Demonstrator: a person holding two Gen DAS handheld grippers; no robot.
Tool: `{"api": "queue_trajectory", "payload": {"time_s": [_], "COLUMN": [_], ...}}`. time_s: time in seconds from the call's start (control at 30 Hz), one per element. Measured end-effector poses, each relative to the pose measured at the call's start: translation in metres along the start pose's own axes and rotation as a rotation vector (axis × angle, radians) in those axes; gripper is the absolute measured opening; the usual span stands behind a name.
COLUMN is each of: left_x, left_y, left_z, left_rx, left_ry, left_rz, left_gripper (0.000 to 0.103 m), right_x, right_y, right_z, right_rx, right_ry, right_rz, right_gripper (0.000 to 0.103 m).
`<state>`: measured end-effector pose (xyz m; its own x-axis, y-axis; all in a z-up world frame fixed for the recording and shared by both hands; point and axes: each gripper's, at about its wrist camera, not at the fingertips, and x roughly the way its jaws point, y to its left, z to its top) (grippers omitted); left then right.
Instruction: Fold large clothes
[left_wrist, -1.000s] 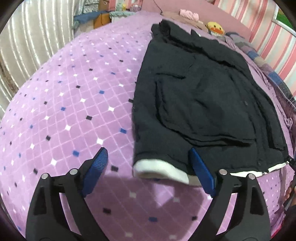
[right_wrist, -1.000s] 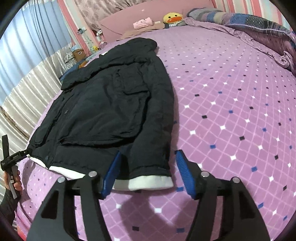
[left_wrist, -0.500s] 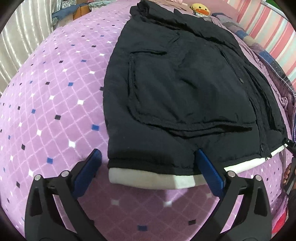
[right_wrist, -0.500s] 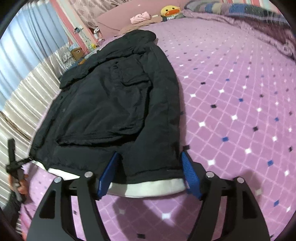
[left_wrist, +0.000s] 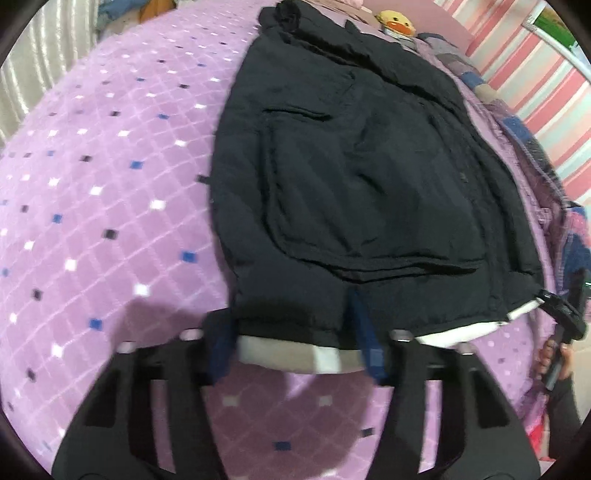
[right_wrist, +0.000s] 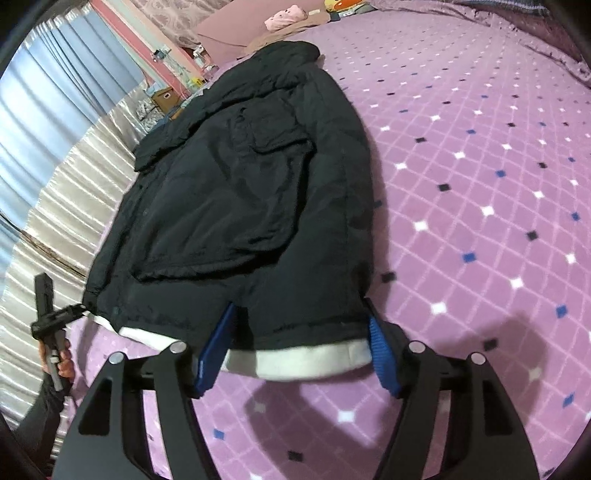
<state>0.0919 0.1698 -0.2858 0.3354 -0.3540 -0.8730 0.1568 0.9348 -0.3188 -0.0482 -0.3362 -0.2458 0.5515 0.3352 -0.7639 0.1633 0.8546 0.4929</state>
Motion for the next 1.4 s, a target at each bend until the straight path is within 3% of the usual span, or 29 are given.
{"api": "queue_trajectory", "payload": {"time_s": [0.03, 0.13, 0.23, 0.33, 0.5, 0.7, 0.9, 1.2, 1.4], "left_x": [0.002, 0.009, 0.004, -0.011, -0.046, -0.077, -0.123, -0.224, -0.260], "left_y": [-0.003, -0.015, -0.021, -0.026, -0.035, -0.061, -0.074, -0.098, -0.100], "left_z": [0.002, 0.005, 0.001, -0.005, -0.014, -0.012, -0.011, -0.005, 0.013], "left_rx": [-0.001, 0.019, 0.034, 0.038, 0.003, 0.038, 0.037, 0.053, 0.051], "left_ry": [0.006, 0.012, -0.011, -0.058, -0.157, -0.244, -0.336, -0.528, -0.641], "left_rz": [-0.024, -0.012, 0.026, 0.050, 0.058, 0.110, 0.048, -0.019, 0.020], "left_gripper": [0.029, 0.024, 0.020, 0.018, 0.017, 0.016, 0.016, 0.016, 0.016], "right_x": [0.002, 0.011, 0.006, -0.004, -0.029, -0.055, -0.091, -0.172, -0.193], "right_y": [0.000, 0.002, 0.010, 0.023, 0.039, 0.056, 0.069, 0.109, 0.115], "right_z": [0.001, 0.005, 0.008, 0.008, 0.012, 0.022, 0.029, 0.049, 0.086], "right_rx": [0.010, 0.016, 0.004, -0.027, -0.060, -0.123, -0.120, -0.189, -0.191], "right_ry": [0.003, 0.009, -0.031, -0.080, -0.160, -0.217, -0.312, -0.501, -0.588], "right_rz": [0.016, 0.025, 0.050, 0.049, 0.078, 0.092, 0.171, 0.246, 0.256], "right_gripper": [0.055, 0.043, 0.025, 0.019, 0.018, 0.018, 0.017, 0.017, 0.017]}}
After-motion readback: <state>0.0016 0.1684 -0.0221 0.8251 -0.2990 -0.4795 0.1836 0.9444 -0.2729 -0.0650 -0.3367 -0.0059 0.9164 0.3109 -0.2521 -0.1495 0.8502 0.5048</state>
